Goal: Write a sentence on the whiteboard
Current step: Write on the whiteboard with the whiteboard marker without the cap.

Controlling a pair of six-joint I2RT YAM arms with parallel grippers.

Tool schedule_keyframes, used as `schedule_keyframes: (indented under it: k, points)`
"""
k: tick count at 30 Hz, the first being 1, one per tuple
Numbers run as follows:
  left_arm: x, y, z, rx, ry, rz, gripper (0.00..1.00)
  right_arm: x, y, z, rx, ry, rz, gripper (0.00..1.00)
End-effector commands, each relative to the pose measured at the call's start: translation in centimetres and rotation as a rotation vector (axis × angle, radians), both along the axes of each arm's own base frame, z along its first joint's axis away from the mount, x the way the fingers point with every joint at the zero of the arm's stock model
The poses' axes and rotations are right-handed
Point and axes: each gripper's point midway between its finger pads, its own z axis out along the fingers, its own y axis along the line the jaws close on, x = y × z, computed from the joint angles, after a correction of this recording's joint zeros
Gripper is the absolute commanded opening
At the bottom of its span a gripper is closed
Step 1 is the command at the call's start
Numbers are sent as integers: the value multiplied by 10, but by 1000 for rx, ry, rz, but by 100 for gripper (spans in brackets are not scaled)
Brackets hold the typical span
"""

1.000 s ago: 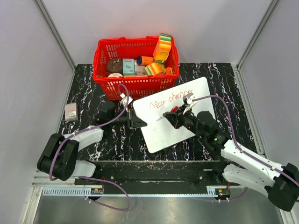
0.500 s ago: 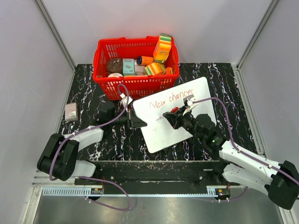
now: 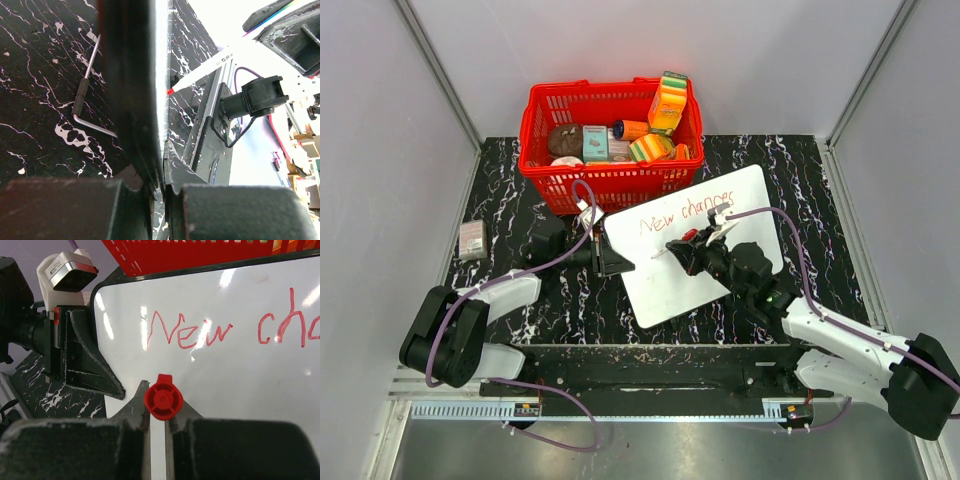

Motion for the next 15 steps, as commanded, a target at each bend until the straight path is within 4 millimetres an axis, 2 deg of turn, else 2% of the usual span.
schedule_keyframes:
  k: [1,15]
  points:
    - [-6,9,-33,105,-45,-5,0,9,-5,16,39,-37,-66,0]
    - [-7,9,-33,102,-45,-8,0,26,-34,7,-8,-1,-259,0]
